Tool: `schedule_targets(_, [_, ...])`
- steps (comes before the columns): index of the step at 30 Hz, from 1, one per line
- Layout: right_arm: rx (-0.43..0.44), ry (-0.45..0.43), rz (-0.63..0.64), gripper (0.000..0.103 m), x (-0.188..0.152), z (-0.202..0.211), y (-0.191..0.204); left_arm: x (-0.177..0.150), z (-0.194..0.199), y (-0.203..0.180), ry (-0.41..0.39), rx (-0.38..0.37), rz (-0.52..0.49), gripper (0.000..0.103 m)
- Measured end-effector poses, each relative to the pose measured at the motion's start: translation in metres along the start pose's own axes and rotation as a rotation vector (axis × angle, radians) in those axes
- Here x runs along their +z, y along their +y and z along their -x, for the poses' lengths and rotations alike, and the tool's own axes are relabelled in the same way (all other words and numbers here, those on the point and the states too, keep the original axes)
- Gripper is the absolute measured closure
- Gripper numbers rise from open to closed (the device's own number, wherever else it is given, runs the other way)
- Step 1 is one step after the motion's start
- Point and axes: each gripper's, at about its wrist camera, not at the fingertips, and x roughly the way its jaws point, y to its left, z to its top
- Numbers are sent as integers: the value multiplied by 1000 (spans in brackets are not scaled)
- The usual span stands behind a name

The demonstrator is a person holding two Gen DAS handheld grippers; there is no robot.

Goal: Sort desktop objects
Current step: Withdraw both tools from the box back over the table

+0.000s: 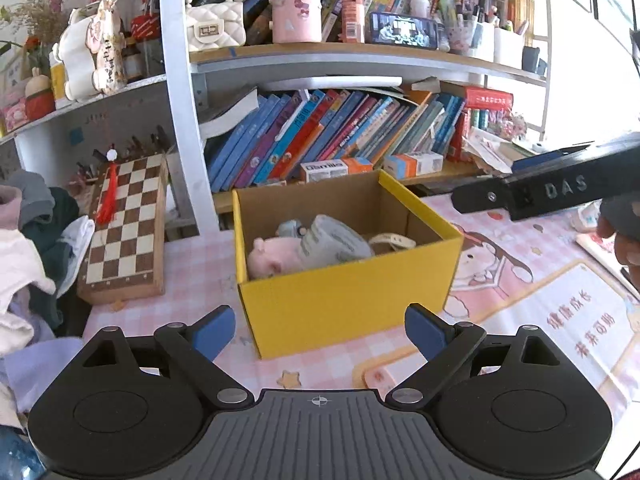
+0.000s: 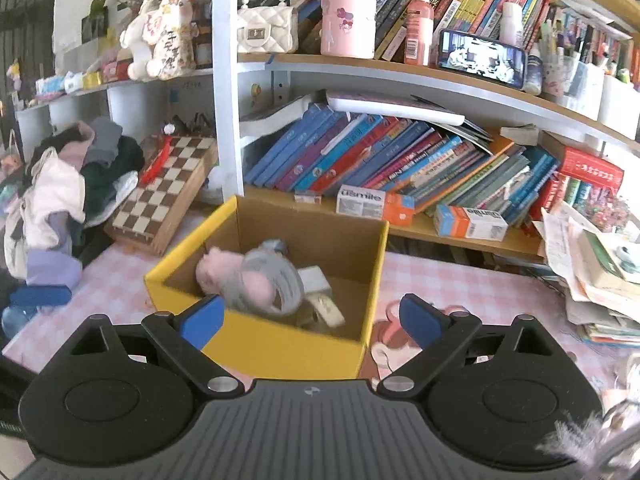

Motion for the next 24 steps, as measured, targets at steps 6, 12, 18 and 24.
schedule_targets(6, [-31,23,7,8,-34,19,8,-21,12,-6,22,-6,-6,9])
schedule_targets(12, [-44,72,5,8,-69,30,21,-43,21,-13,52,-8,-2,9])
schedule_targets(18, [-42,118,8,8,-99,39,37,-60,28,-19,78,-4,2,9])
schedule_targets(24, [-47,158,-3,8,-123,46,49,-73,33,-23,90,17,8,9])
